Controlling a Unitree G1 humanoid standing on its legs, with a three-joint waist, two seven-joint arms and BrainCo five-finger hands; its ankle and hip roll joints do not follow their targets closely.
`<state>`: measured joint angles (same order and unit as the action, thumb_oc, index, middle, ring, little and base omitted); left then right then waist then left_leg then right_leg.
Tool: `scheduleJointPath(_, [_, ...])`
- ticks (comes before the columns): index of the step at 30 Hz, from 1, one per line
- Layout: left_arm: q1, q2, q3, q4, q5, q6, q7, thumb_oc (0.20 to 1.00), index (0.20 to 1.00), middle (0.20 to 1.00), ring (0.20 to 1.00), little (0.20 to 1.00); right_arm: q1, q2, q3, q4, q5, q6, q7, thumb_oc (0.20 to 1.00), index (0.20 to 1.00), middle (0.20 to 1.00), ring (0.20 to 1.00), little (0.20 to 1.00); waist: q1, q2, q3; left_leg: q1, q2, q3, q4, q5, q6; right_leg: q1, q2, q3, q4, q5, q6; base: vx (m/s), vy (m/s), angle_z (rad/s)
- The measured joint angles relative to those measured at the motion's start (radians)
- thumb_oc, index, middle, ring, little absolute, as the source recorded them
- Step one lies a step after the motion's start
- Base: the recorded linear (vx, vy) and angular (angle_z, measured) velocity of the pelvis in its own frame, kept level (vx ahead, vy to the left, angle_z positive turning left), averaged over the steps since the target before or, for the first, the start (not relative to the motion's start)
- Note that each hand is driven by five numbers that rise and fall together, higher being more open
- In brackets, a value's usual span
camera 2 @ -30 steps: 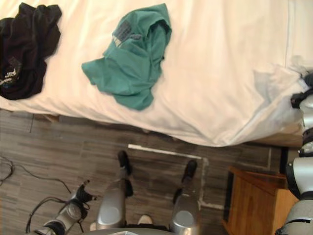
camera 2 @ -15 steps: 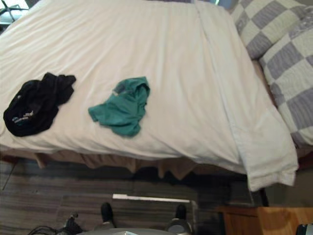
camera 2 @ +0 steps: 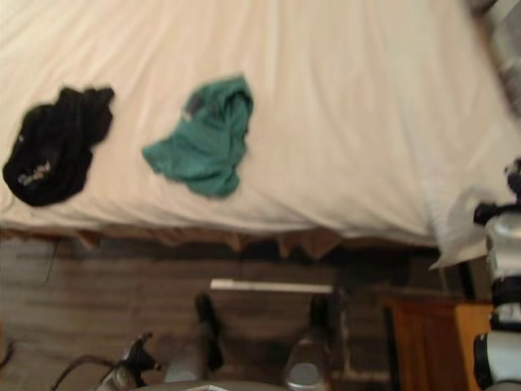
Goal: Tidy up the quilt and then pick up the clothes from the bed and put them into the laundry hamper.
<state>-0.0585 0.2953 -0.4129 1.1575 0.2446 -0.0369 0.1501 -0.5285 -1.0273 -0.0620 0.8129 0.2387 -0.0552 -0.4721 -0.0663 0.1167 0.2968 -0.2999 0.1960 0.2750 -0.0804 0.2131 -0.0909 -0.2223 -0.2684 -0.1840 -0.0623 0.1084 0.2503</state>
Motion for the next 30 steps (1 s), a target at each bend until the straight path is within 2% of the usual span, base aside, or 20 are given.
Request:
scheduleJointPath(1, [-0.020, 0.002, -0.003, -0.009, -0.005, -0.004, 0.001, 1.000, 1.000, 1.000, 1.000, 1.000, -0.040, -0.032, -0.002, 0.026, -0.003, -0.001, -0.003, 0.200, 0.200, 0.200, 0.200, 0.200, 0.009, 0.023, 0.041, -0.031, -0.013, 0.004, 0.000, 0.012, 0.006, -0.039, -0.016, 0.007, 0.016, 0.001, 0.000, -0.18, 0.020, 0.08])
scheduleJointPath(3, [-0.025, 0.004, -0.001, -0.010, -0.006, -0.002, 0.003, 1.000, 1.000, 1.000, 1.000, 1.000, -0.069, -0.036, -0.001, 0.066, -0.003, 0.003, -0.005, 0.200, 0.200, 0.200, 0.200, 0.200, 0.017, 0.040, 0.068, -0.065, -0.031, 0.017, 0.000, 0.018, 0.005, -0.093, -0.033, 0.018, 0.028, 0.005, 0.000, -0.18, 0.029, -0.08])
scheduleJointPath(6, [-0.054, 0.015, 0.002, -0.015, -0.006, 0.000, 0.011, 1.000, 1.000, 1.000, 1.000, 1.000, -0.122, -0.031, -0.017, 0.075, -0.002, -0.026, -0.044, 0.200, 0.200, 0.200, 0.200, 0.200, 0.002, 0.030, 0.157, -0.104, -0.040, 0.039, 0.010, 0.018, 0.005, -0.180, -0.050, 0.061, 0.096, -0.006, -0.003, -0.17, -0.052, -0.24])
scheduleJointPath(7, [-0.069, 0.023, 0.008, -0.017, -0.007, 0.000, 0.015, 1.000, 1.000, 1.000, 1.000, 1.000, -0.130, -0.021, -0.011, 0.082, -0.002, -0.042, -0.052, 0.200, 0.200, 0.200, 0.200, 0.200, -0.002, 0.017, 0.175, -0.130, -0.036, 0.046, 0.046, 0.018, 0.005, -0.236, -0.055, 0.067, 0.161, -0.020, 0.000, -0.13, -0.109, -0.18])
scheduleJointPath(8, [-0.094, 0.039, 0.013, -0.015, -0.008, 0.000, 0.027, 1.000, 1.000, 1.000, 1.000, 1.000, -0.129, -0.008, -0.012, 0.099, -0.002, -0.073, -0.060, 0.200, 0.200, 0.200, 0.200, 0.200, -0.001, -0.016, 0.195, -0.185, -0.023, 0.044, 0.125, 0.018, 0.005, -0.345, -0.066, 0.069, 0.312, -0.051, 0.001, -0.07, -0.054, -0.22])
scheduleJointPath(9, [-0.126, 0.060, 0.034, 0.000, -0.021, 0.002, 0.039, 1.000, 1.000, 1.000, 1.000, 1.000, -0.124, 0.030, -0.055, 0.105, -0.002, -0.106, -0.068, 0.200, 0.200, 0.200, 0.200, 0.200, 0.000, -0.058, 0.228, -0.208, -0.007, 0.033, 0.187, 0.018, 0.005, -0.391, -0.067, 0.064, 0.380, -0.077, -0.022, -0.04, -0.023, 0.06])
scheduleJointPath(10, [-0.161, 0.067, 0.041, 0.023, -0.046, 0.006, 0.047, 1.000, 1.000, 1.000, 1.000, 1.000, -0.106, 0.060, -0.091, 0.110, -0.001, -0.115, -0.069, 0.200, 0.200, 0.200, 0.200, 0.200, -0.013, -0.082, 0.242, -0.216, -0.007, 0.016, 0.214, 0.016, 0.003, -0.351, -0.066, 0.046, 0.357, -0.101, -0.052, -0.03, 0.007, 0.21])
scheduleJointPath(12, [-0.203, 0.058, 0.033, 0.021, -0.046, 0.003, 0.054, 1.000, 1.000, 1.000, 1.000, 1.000, -0.095, 0.115, -0.091, 0.155, 0.002, -0.114, -0.059, 0.200, 0.200, 0.200, 0.200, 0.200, -0.013, -0.083, 0.242, -0.202, 0.019, -0.018, 0.227, 0.017, 0.003, -0.306, -0.046, 0.006, 0.373, -0.102, -0.057, 0.03, 0.043, 0.36])
scheduleJointPath(14, [-0.208, 0.055, 0.013, 0.033, -0.045, 0.019, 0.060, 1.000, 1.000, 1.000, 1.000, 1.000, -0.066, 0.219, -0.093, 0.193, 0.007, -0.110, -0.047, 0.200, 0.200, 0.200, 0.200, 0.200, -0.006, -0.110, 0.230, -0.104, 0.027, -0.016, 0.226, 0.017, 0.003, -0.205, -0.042, -0.010, 0.373, -0.111, -0.064, 0.10, 0.058, 0.16])
scheduleJointPath(16, [-0.195, 0.056, -0.002, 0.027, -0.043, 0.036, 0.069, 1.000, 1.000, 1.000, 1.000, 1.000, 0.015, 0.306, -0.095, 0.193, 0.017, -0.110, -0.046, 0.200, 0.200, 0.200, 0.200, 0.200, -0.012, -0.114, 0.181, -0.034, 0.018, -0.014, 0.188, 0.014, -0.001, -0.101, -0.040, -0.039, 0.311, -0.112, -0.063, 0.13, 0.075, 0.27])
scheduleJointPath(17, [-0.187, 0.044, 0.012, 0.026, -0.042, 0.042, 0.070, 1.000, 1.000, 1.000, 1.000, 1.000, 0.078, 0.371, -0.123, 0.191, 0.020, -0.096, -0.043, 0.200, 0.200, 0.200, 0.200, 0.200, -0.011, -0.121, 0.176, 0.064, 0.010, -0.016, 0.141, 0.014, -0.001, 0.021, -0.036, -0.069, 0.248, -0.107, -0.061, 0.22, 0.132, 0.36])
scheduleJointPath(18, [-0.154, 0.030, 0.012, 0.018, -0.042, 0.039, 0.070, 1.000, 1.000, 1.000, 1.000, 1.000, 0.151, 0.433, -0.123, 0.196, 0.030, -0.077, -0.036, 0.200, 0.200, 0.200, 0.200, 0.200, -0.003, -0.131, 0.105, 0.111, 0.003, -0.013, 0.106, 0.012, -0.003, 0.072, -0.034, -0.083, 0.211, -0.107, -0.059, 0.25, 0.155, 0.26])
scheduleJointPath(19, [-0.104, 0.014, -0.001, 0.017, -0.033, 0.040, 0.069, 1.000, 1.000, 1.000, 1.000, 1.000, 0.240, 0.501, -0.096, 0.205, 0.029, -0.050, -0.020, 0.200, 0.200, 0.200, 0.200, 0.200, -0.001, -0.135, -0.011, 0.134, 0.001, -0.008, 0.084, -0.028, -0.032, 0.107, -0.027, -0.085, 0.159, -0.105, -0.049, 0.25, 0.168, 0.11])
scheduleJointPath(20, [-0.068, -0.008, 0.010, 0.020, -0.025, 0.043, 0.064, 1.000, 1.000, 1.000, 1.000, 1.000, 0.340, 0.551, -0.084, 0.190, 0.013, -0.024, 0.006, 0.200, 0.200, 0.200, 0.200, 0.200, -0.004, -0.139, -0.053, 0.221, -0.003, -0.005, 0.045, -0.052, -0.060, 0.201, -0.021, -0.100, 0.113, -0.100, -0.040, 0.23, 0.178, 0.04])
scheduleJointPath(21, [-0.029, -0.019, 0.015, 0.027, -0.019, 0.045, 0.058, 1.000, 1.000, 1.000, 1.000, 1.000, 0.452, 0.620, -0.063, 0.189, -0.003, 0.015, 0.032, 0.200, 0.200, 0.200, 0.200, 0.200, -0.007, -0.150, -0.134, 0.257, -0.013, -0.001, 0.012, -0.090, -0.072, 0.225, -0.026, -0.102, 0.092, -0.104, -0.032, 0.16, 0.139, 0.01])
scheduleJointPath(23, [-0.013, -0.012, 0.022, 0.051, 0.014, 0.050, 0.046, 1.000, 1.000, 1.000, 1.000, 1.000, 0.556, 0.708, -0.030, 0.218, -0.021, 0.056, 0.060, 0.200, 0.200, 0.200, 0.200, 0.200, -0.012, -0.167, -0.198, 0.256, -0.037, 0.001, -0.002, -0.113, -0.046, 0.213, -0.044, -0.090, 0.086, -0.106, -0.021, 0.13, 0.108, -0.07])
scheduleJointPath(24, [-0.017, -0.006, 0.028, 0.062, 0.018, 0.057, 0.043, 1.000, 1.000, 1.000, 1.000, 1.000, 0.593, 0.741, -0.006, 0.246, -0.043, 0.080, 0.075, 0.479, 0.479, 0.479, 0.479, 0.479, -0.016, -0.180, -0.204, 0.254, -0.047, 0.004, -0.002, -0.111, -0.040, 0.206, -0.054, -0.082, 0.090, -0.103, -0.018, 0.10, 0.088, -0.06])
scheduleJointPath(25, [-0.019, -0.002, 0.039, 0.069, 0.025, 0.064, 0.041, 1.000, 1.000, 1.000, 1.000, 1.000, 0.618, 0.762, -0.004, 0.261, -0.046, 0.090, 0.083, 0.677, 0.677, 0.677, 0.677, 0.677, -0.027, -0.186, -0.203, 0.253, -0.053, 0.006, -0.002, -0.112, -0.035, 0.205, -0.061, -0.080, 0.091, -0.099, -0.012, 0.10, 0.063, -0.05])
scheduleJointPath(26, [-0.012, 0.008, 0.056, 0.090, 0.045, 0.070, 0.034, 1.000, 1.000, 1.000, 1.000, 1.000, 0.661, 0.797, -0.001, 0.267, -0.068, 0.103, 0.093, 1.000, 1.000, 1.000, 1.000, 1.000, -0.045, -0.191, -0.204, 0.254, -0.059, 0.007, -0.002, -0.109, -0.031, 0.206, -0.065, -0.077, 0.090, -0.094, -0.005, 0.04, 0.024, -0.05])
scheduleJointPath(30, [-0.005, 0.018, 0.072, 0.109, 0.065, 0.077, 0.024, 1.000, 1.000, 1.000, 1.000, 1.000, 0.693, 0.799, 0.042, 0.273, -0.119, 0.105, 0.128, 1.000, 1.000, 1.000, 1.000, 1.000, -0.068, -0.181, -0.190, 0.253, -0.042, 0.033, -0.002, -0.110, -0.021, 0.182, -0.043, -0.038, 0.081, -0.070, -0.008, -0.03, 0.036, -0.22])
